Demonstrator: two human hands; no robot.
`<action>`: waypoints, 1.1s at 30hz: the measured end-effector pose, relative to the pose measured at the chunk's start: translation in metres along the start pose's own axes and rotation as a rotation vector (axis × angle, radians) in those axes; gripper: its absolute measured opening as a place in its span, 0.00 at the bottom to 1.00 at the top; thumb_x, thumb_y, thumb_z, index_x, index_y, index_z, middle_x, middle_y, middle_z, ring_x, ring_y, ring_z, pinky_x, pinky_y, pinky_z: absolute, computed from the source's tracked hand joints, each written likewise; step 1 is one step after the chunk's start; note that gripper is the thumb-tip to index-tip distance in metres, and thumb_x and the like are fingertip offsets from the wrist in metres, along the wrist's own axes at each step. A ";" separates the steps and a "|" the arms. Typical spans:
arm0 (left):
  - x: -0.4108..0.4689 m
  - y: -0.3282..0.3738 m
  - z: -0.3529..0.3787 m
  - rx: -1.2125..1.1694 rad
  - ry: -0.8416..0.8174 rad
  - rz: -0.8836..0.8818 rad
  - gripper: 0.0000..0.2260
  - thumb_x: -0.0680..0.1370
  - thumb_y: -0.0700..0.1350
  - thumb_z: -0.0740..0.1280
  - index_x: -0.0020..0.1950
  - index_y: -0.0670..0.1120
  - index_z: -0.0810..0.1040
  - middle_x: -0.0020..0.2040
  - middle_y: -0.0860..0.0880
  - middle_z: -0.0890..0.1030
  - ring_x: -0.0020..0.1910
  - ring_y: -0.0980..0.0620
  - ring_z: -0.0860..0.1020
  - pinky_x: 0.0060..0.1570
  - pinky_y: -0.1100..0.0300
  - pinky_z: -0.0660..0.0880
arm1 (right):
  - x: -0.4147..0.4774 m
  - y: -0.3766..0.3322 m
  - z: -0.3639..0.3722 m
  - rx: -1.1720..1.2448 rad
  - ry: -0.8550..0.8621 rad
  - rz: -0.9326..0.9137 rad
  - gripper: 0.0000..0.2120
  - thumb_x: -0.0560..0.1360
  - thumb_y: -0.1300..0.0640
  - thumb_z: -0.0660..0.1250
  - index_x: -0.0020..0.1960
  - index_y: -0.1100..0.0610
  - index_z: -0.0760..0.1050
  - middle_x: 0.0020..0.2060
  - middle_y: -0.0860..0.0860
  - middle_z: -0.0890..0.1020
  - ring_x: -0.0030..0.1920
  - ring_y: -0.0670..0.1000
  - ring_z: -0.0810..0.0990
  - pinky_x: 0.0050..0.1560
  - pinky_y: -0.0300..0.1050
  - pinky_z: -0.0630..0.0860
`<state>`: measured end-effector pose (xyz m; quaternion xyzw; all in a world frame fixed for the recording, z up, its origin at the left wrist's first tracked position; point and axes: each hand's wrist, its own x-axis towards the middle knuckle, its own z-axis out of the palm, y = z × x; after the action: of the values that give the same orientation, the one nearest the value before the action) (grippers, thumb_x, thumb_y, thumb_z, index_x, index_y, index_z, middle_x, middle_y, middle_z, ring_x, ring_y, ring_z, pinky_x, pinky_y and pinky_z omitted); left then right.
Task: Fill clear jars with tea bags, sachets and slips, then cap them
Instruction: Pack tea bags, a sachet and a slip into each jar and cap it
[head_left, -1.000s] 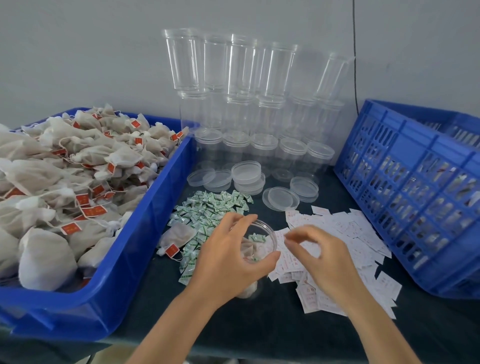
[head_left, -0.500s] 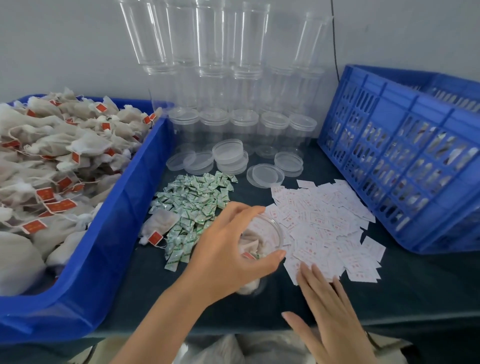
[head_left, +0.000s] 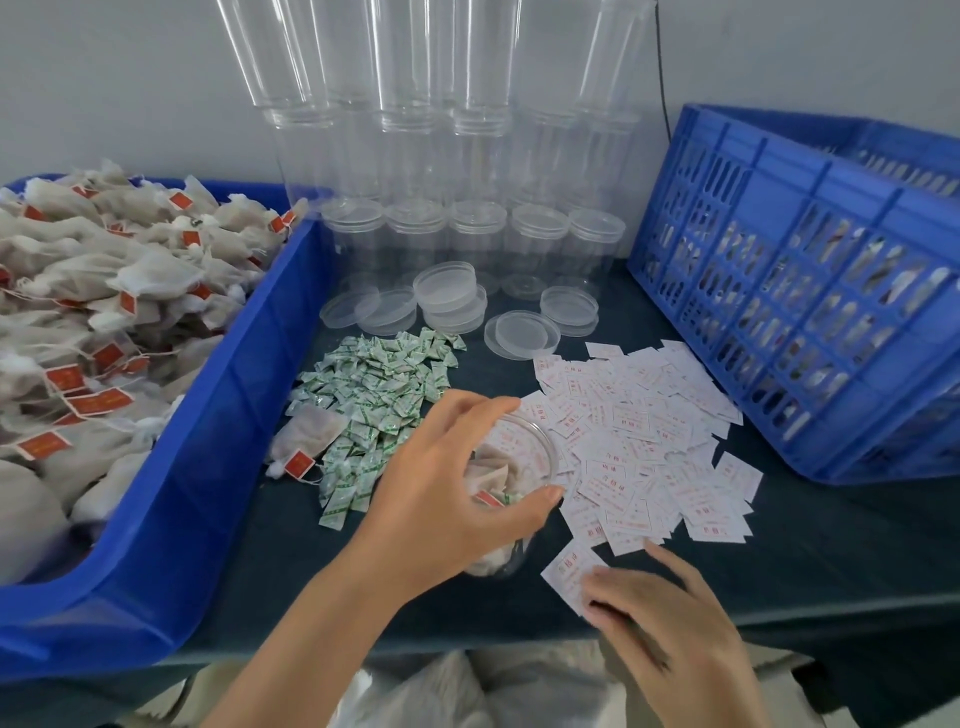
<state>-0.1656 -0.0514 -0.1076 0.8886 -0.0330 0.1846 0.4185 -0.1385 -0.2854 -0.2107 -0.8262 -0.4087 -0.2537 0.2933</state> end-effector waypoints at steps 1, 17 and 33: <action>0.000 0.000 0.000 0.007 0.001 0.000 0.33 0.65 0.68 0.65 0.67 0.56 0.72 0.56 0.63 0.70 0.55 0.69 0.72 0.54 0.69 0.71 | 0.005 -0.001 -0.002 -0.022 -0.047 0.009 0.11 0.74 0.50 0.69 0.50 0.55 0.85 0.47 0.44 0.86 0.51 0.41 0.84 0.66 0.51 0.72; 0.000 0.005 -0.001 -0.042 0.008 -0.025 0.32 0.64 0.66 0.66 0.66 0.55 0.73 0.56 0.62 0.71 0.53 0.70 0.73 0.51 0.72 0.71 | 0.075 -0.039 -0.048 0.521 0.214 0.504 0.04 0.70 0.49 0.72 0.44 0.42 0.82 0.41 0.40 0.86 0.45 0.41 0.84 0.48 0.32 0.77; -0.001 0.003 0.000 -0.076 0.010 -0.035 0.38 0.63 0.65 0.66 0.70 0.53 0.67 0.58 0.63 0.71 0.60 0.63 0.72 0.57 0.64 0.73 | 0.121 -0.055 -0.033 0.460 -0.382 0.430 0.15 0.81 0.55 0.57 0.50 0.39 0.80 0.67 0.32 0.68 0.72 0.27 0.54 0.59 0.18 0.57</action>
<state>-0.1672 -0.0534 -0.1055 0.8716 -0.0222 0.1805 0.4553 -0.1248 -0.2176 -0.0926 -0.8381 -0.3196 0.0711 0.4364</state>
